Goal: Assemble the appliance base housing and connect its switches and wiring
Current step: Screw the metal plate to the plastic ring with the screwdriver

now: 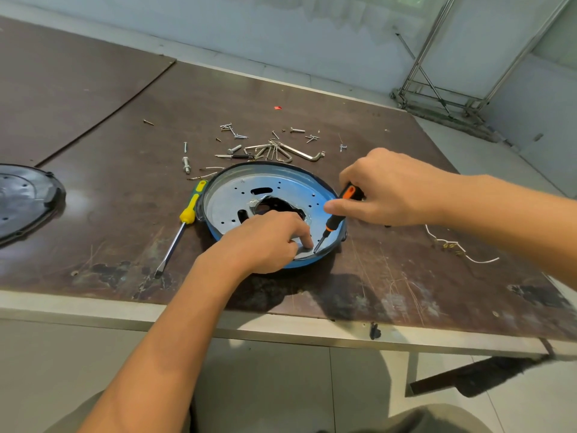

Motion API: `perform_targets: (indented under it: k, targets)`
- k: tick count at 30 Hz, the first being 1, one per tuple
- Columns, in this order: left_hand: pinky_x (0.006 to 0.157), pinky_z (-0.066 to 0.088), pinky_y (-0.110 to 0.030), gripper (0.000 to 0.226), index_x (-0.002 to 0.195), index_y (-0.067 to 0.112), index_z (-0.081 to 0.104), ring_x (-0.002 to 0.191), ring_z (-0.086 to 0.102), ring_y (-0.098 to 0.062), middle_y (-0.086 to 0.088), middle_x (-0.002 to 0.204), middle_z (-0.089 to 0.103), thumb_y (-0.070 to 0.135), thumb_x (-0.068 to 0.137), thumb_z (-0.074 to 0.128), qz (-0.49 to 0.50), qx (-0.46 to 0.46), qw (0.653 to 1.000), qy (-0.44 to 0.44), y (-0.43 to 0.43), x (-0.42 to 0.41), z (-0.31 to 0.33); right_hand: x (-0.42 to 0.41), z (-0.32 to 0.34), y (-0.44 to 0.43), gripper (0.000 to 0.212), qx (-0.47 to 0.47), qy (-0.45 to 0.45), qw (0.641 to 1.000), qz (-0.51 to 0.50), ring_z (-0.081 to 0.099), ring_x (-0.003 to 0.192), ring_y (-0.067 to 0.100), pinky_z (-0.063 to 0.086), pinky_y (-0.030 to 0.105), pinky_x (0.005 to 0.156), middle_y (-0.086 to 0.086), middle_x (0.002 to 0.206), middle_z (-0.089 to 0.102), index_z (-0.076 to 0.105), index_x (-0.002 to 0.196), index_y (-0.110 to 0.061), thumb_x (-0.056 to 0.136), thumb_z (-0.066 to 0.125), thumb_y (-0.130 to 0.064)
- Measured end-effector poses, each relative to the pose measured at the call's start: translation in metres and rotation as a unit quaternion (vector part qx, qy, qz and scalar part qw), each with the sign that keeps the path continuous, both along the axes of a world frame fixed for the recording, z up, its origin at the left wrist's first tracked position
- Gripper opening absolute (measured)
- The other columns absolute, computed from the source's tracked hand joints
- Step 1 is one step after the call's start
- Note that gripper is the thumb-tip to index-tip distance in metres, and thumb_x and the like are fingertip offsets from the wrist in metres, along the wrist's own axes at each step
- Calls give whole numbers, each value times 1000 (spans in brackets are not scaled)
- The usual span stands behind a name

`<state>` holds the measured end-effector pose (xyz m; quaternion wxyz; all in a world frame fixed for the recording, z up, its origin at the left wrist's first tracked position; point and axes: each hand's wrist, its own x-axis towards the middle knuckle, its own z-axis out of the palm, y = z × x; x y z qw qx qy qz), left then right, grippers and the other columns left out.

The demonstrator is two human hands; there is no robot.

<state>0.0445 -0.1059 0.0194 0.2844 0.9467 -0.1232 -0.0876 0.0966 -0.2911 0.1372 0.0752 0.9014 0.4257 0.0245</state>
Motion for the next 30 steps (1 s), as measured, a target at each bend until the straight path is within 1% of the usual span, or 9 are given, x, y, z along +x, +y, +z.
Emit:
perform_targets:
  k: [5,10,14,18,20,23,26,28,30]
  targets:
    - [104,46,-47,38,113,37,69,129,49,-19,11,146,48,13,92,49,-6,10,1000,1,1,0,2,-2,10,-1,30,-55,76,996,-8,53,66,1,31,23,53,-14,73,55,42,106,-30,93,60,-51]
    - [96,47,-41,47,145,39,36,118,55,-17,13,143,53,27,100,44,-4,11,1000,-17,3,-1,0,-4,4,6,45,-9,-13,1000,-14,49,53,7,31,28,47,-9,58,51,48,75,-24,91,50,-66]
    - [116,30,-48,76,155,39,4,144,33,-26,6,164,21,73,93,30,-31,54,998,10,3,1,-4,-2,-6,4,52,25,-61,994,-89,55,57,13,37,29,49,-6,59,58,58,74,-24,88,49,-73]
    - [119,14,-48,92,154,43,16,151,14,-30,5,167,4,90,77,31,-54,112,991,46,4,-1,-3,-2,-9,-12,46,153,51,972,-169,65,54,14,51,34,47,-3,61,68,59,75,-20,80,67,-66]
    - [118,17,-46,80,150,44,29,149,21,-29,1,165,16,83,82,40,-59,116,991,34,2,-2,0,-2,-11,-25,42,317,147,913,-208,71,59,13,56,33,47,0,69,73,57,74,-18,78,77,-55]
    - [114,25,-45,63,146,44,40,144,31,-28,2,162,23,62,87,56,-67,109,991,31,1,-7,7,1,-28,-48,23,577,279,735,-221,75,92,29,61,40,65,19,98,75,59,83,-14,87,77,-28]
    - [123,10,-53,59,140,47,47,152,13,-26,8,165,14,35,84,64,-76,92,990,77,12,-15,15,5,-55,-61,9,692,299,612,-241,74,96,29,57,44,85,16,99,76,61,90,-16,97,64,-21]
    - [115,-14,-38,62,137,48,51,152,-5,-15,9,166,3,18,83,62,-93,114,984,96,25,-22,23,8,-69,-66,13,737,307,550,-247,74,93,29,58,45,88,15,93,76,56,94,-16,101,57,-26]
    - [111,-10,-27,58,134,51,52,146,-9,2,16,165,-3,23,84,65,-93,126,981,118,42,-28,30,11,-79,-68,20,765,333,497,-238,74,91,32,60,47,83,16,85,74,49,100,-13,104,50,-33]
